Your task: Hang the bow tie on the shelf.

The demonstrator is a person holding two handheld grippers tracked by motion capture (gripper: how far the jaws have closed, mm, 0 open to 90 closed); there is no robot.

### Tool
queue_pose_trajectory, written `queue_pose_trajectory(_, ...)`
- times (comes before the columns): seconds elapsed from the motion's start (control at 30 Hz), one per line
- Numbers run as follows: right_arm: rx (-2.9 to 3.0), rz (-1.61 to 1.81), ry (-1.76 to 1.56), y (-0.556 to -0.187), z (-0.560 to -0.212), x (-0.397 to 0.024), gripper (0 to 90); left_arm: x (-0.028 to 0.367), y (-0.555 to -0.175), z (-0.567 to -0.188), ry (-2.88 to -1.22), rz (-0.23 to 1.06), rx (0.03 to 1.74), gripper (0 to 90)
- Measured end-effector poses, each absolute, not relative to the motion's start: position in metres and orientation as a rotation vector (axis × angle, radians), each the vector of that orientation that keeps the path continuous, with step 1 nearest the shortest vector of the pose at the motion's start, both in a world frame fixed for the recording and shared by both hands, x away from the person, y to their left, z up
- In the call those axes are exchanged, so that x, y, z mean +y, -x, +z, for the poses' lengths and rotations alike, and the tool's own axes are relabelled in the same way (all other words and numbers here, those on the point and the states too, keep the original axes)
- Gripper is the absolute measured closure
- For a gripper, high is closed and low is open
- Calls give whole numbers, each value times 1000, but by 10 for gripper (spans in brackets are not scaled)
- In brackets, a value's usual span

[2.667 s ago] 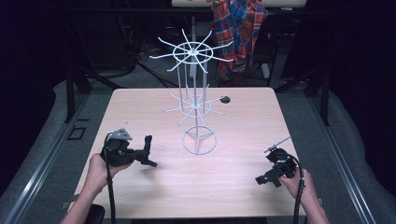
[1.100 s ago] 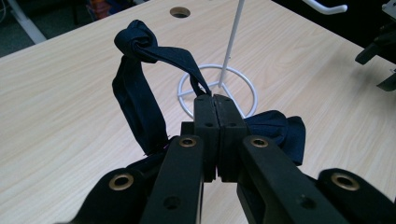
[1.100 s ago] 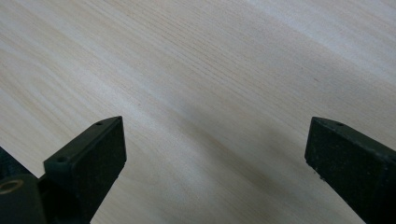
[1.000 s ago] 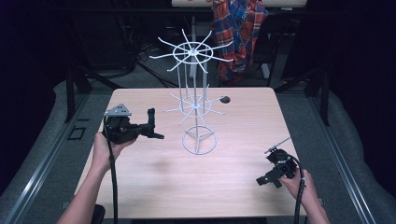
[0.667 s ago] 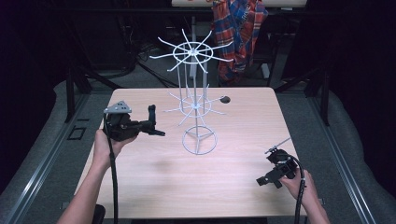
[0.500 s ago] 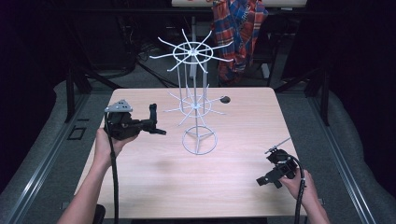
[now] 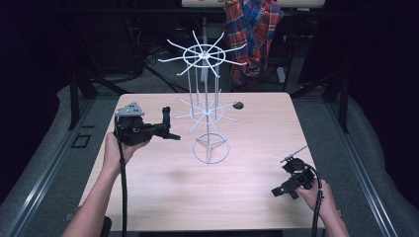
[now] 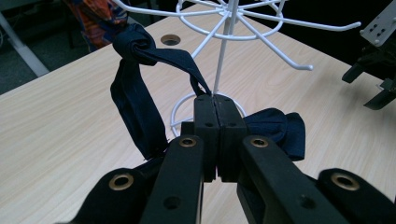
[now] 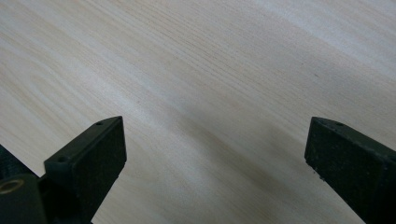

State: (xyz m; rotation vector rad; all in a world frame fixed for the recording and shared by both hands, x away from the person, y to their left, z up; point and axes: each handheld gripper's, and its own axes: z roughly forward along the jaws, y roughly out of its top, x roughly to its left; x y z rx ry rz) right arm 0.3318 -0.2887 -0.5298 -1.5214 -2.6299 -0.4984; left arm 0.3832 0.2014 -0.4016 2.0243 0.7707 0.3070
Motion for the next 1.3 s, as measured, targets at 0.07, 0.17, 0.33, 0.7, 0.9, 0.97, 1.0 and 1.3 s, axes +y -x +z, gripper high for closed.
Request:
queue_pose_trajectory(0.07,-2634,-493,1527,-332,-530,-289,51,200,-384,-401,-2023,305,767,893)
queue_pose_trajectory(0.17,-2636,-491,1530,-332,-530,-289,51,197,-385,-400,-2027,305,758,893)
queue_pose_trajectory(0.33,-2642,-479,1526,-332,-530,-290,51,192,-387,-399,-2038,303,749,893)
queue_pose_trajectory(0.7,-2641,-478,1523,-332,-530,-290,52,182,-390,-401,-2052,293,729,893)
queue_pose_trajectory(0.9,-2641,-479,1524,-332,-530,-290,52,176,-392,-401,-2055,291,717,894)
queue_pose_trajectory(0.97,-2642,-478,1523,-332,-530,-290,52,173,-393,-402,-2061,293,711,893)
queue_pose_trajectory(1.0,-2641,-478,1524,-332,-530,-290,52,171,-393,-403,-2065,288,710,894)
queue_pose_trajectory(1.3,-2624,-502,1533,-331,-531,-290,52,163,-398,-407,-2083,280,695,893)
